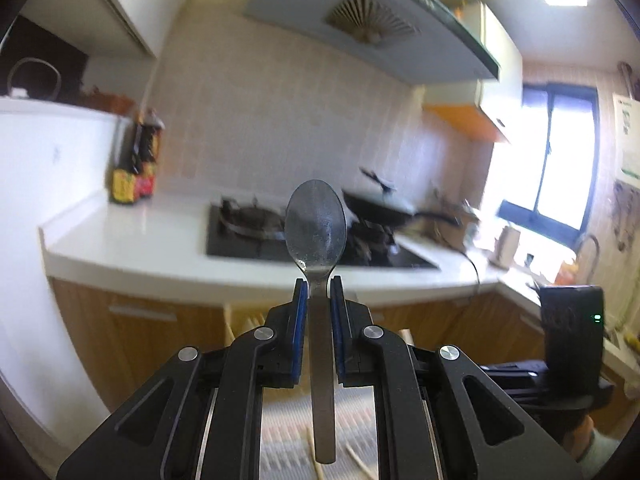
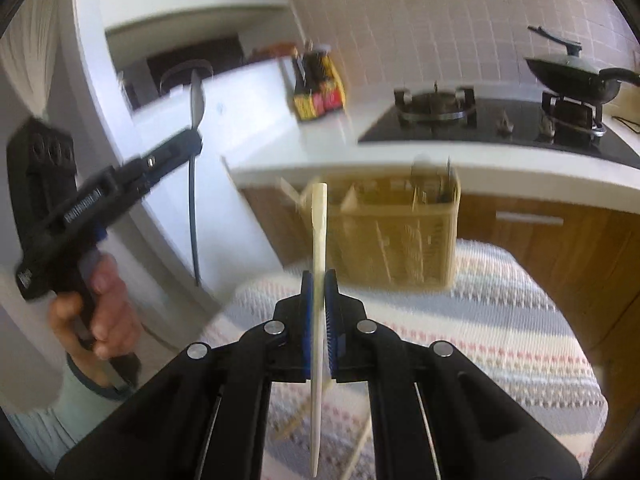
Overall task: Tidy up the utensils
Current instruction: 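Lift the spoon and chopstick over the yellow basket and open both grippers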
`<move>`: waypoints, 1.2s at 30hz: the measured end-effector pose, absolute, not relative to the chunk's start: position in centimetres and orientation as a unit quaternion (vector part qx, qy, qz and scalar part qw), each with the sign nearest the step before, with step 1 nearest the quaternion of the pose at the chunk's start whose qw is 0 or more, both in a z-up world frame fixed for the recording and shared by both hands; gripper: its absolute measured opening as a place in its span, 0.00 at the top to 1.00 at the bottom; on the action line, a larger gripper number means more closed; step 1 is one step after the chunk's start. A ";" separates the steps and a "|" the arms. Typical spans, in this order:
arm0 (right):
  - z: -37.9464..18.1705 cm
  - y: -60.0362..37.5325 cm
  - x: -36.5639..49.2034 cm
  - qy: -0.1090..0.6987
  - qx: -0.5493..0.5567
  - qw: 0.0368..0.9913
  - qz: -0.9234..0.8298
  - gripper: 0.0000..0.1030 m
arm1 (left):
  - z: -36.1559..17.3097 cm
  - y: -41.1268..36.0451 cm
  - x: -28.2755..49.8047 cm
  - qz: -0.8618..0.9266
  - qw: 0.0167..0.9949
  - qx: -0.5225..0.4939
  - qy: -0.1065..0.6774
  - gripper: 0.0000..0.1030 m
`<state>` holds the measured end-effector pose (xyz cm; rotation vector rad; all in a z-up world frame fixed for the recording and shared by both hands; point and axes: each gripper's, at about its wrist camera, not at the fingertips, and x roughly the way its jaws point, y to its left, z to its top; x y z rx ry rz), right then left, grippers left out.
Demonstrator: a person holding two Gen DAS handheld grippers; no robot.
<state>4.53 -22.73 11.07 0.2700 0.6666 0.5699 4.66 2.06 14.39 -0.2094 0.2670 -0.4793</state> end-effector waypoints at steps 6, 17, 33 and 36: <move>14.1 -24.1 9.5 0.258 0.174 0.920 0.239 0.96 | 15.4 2.3 8.2 -0.226 0.960 -0.140 0.091 0.91; 16.1 -26.7 18.7 0.169 0.228 0.947 0.148 0.96 | 14.8 2.4 15.3 -0.199 0.965 -0.162 0.062 0.91; 10.6 -22.9 20.3 0.130 0.133 0.978 0.090 0.96 | 9.5 2.5 19.2 -0.206 0.961 -0.165 0.086 0.91; 10.1 -22.7 19.2 0.113 0.130 0.981 0.093 0.96 | 9.0 2.6 19.1 -0.214 0.960 -0.159 0.086 0.90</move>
